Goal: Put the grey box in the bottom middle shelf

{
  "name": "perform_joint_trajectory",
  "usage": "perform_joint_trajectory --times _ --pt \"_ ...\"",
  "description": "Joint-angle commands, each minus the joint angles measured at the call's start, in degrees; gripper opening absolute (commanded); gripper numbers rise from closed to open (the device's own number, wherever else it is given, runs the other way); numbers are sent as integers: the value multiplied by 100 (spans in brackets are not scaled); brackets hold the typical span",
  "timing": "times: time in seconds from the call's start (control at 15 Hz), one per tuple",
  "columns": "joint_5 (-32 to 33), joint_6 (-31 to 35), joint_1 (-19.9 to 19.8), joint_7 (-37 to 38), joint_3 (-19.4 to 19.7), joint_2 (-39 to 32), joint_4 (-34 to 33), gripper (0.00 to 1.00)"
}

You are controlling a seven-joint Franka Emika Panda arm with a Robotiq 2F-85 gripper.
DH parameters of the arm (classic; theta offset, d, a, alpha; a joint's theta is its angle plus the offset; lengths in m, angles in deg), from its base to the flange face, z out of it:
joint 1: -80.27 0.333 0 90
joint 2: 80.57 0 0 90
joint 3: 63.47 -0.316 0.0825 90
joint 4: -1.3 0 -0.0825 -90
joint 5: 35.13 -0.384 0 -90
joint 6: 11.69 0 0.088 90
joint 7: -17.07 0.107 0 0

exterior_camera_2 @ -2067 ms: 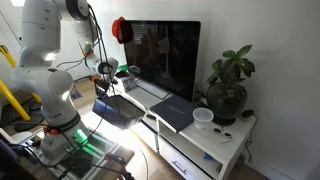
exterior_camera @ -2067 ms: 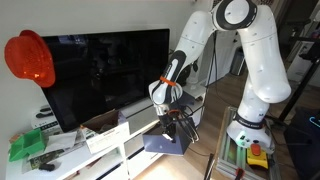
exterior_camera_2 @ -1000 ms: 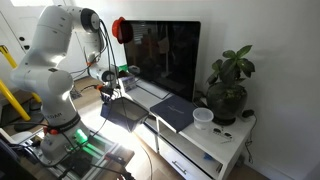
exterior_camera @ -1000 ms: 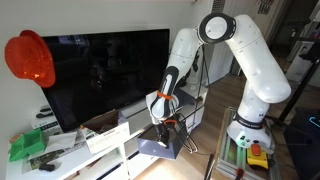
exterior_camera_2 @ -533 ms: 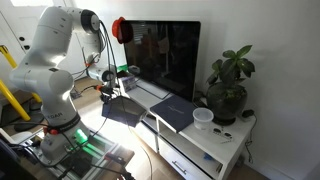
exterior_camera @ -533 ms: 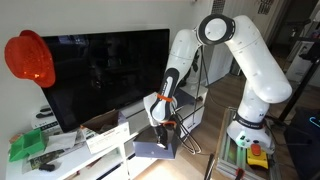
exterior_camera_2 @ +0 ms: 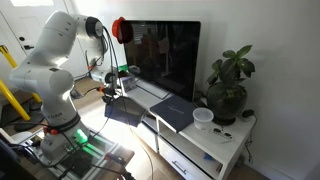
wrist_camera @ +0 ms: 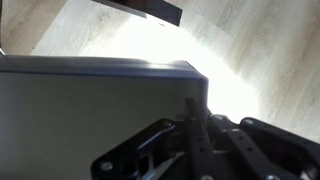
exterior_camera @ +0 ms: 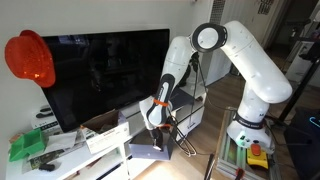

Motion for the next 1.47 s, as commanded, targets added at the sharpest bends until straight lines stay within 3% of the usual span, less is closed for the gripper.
perform_joint_trajectory --times 0.0,0.73,1.4 --pt "156 -32 -67 16 10 -384 -480 1" --pt "38 -22 -352 48 5 -1175 -1587 1" --pt "74 566 -329 188 170 -1521 -2084 1"
